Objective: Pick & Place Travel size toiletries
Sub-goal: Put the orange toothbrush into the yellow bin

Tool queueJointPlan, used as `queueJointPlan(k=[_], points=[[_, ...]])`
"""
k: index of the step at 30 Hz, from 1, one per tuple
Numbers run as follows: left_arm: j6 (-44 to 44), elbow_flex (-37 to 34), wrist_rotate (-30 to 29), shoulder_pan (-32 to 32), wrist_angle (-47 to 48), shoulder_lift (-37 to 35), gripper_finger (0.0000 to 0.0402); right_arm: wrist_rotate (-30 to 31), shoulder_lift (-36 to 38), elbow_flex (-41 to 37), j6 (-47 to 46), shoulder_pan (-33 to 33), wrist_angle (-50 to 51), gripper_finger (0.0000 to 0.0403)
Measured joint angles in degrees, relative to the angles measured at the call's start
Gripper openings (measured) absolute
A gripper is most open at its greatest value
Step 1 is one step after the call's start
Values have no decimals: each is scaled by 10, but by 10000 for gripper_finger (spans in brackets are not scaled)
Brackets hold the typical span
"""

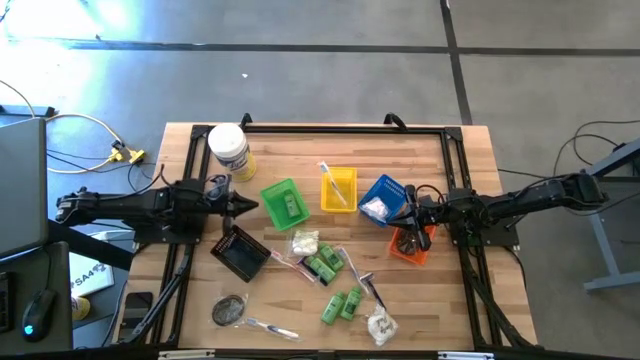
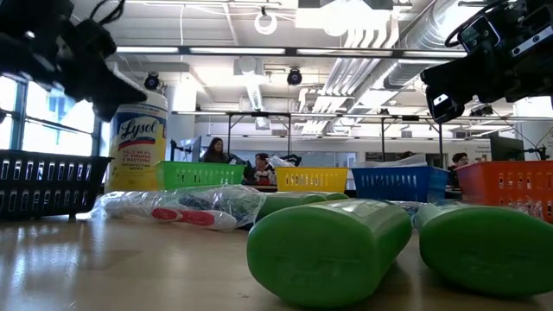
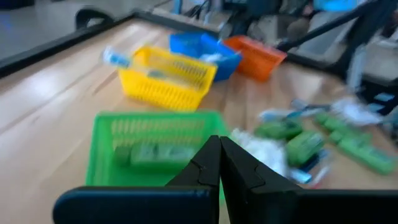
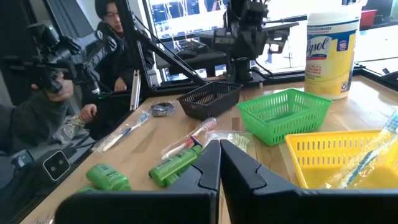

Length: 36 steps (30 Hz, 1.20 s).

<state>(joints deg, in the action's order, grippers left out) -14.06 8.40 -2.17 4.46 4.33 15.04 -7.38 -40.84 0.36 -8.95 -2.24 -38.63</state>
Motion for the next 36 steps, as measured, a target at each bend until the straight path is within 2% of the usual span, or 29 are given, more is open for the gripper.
queueJointPlan(k=[4,8,14,18,23,27,32,36], points=[[3,39,1,-18,1,39,18,0,0,0,0,0,0,2],[7,80,-2,-55,-5,117,55,0,0,0,0,0,-1,2],[18,149,-25,-119,2,278,131,0,0,0,0,0,-2,2],[39,210,-25,-166,10,396,164,0,0,0,1,0,-2,2],[94,299,-24,-228,28,543,163,-2,0,0,0,0,-2,2],[121,369,-28,-255,72,645,160,-2,0,0,0,0,-2,2],[109,422,-32,-259,96,735,160,-2,0,0,0,0,-2,2],[109,439,-27,-258,97,777,160,-2,0,0,0,0,1,2]])
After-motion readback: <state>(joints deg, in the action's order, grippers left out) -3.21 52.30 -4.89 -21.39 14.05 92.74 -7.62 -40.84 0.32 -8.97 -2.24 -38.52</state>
